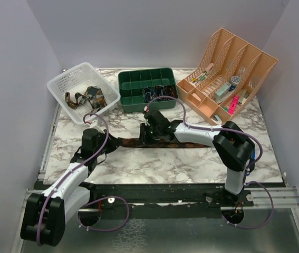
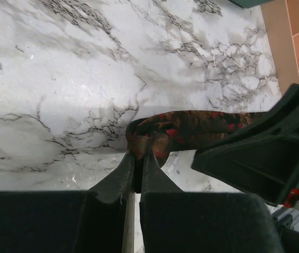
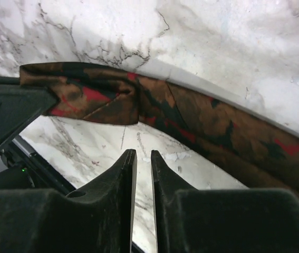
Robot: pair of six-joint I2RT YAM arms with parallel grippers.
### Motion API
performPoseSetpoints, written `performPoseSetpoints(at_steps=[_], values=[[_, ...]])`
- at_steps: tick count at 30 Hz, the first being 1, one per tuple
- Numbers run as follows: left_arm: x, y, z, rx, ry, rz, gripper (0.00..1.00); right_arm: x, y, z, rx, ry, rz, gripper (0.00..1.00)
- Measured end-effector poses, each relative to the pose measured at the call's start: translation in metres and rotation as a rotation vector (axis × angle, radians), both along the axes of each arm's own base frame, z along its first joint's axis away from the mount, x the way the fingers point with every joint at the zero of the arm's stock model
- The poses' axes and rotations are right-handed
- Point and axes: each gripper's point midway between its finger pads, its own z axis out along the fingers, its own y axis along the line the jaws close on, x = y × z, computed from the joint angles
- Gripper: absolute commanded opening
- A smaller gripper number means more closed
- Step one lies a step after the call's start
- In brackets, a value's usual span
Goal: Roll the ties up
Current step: Roll the tie at the center of the board.
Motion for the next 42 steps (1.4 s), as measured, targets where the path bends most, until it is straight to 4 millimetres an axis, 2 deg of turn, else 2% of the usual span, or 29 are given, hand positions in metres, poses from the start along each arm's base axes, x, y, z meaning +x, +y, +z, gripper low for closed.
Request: performPoseSetpoints(at_steps=[5,9,13,18,22,26,32,36,42], values=[[0.0,0.004,-0.003,0.058,0.016,0.027,0.0,0.007,-0.008,0.022,0.008,-0.044,-0.02,0.24],[-0.003,0.0,-0.006,0.119,0.042,0.022,0.0,0.018,-0.017,0.033,0.004,-0.08,-0.046,0.24],[0.004,-0.006,0.003,0.191,0.041,0.02,0.0,0.029,-0.03,0.03,-0.029,-0.099,-0.082,0.24],[0.015,-0.013,0.018,0.272,0.03,0.028,0.0,0.033,-0.054,0.02,-0.088,-0.101,-0.133,0.24],[0.017,-0.017,0.016,0.349,0.05,0.036,0.0,0.038,-0.074,0.019,-0.12,-0.118,-0.183,0.24],[0.015,-0.021,0.011,0.434,0.073,0.041,0.0,0.045,-0.092,0.027,-0.129,-0.147,-0.238,0.24],[0.017,-0.036,0.017,0.52,0.061,0.032,0.0,0.05,-0.127,0.044,-0.124,-0.201,-0.343,0.24],[0.021,-0.055,0.023,0.564,0.046,0.016,0.0,0.052,-0.152,0.054,-0.132,-0.25,-0.431,0.24],[0.02,-0.081,0.017,0.65,0.048,-0.006,0.0,0.051,-0.181,0.078,-0.12,-0.343,-0.542,0.24]])
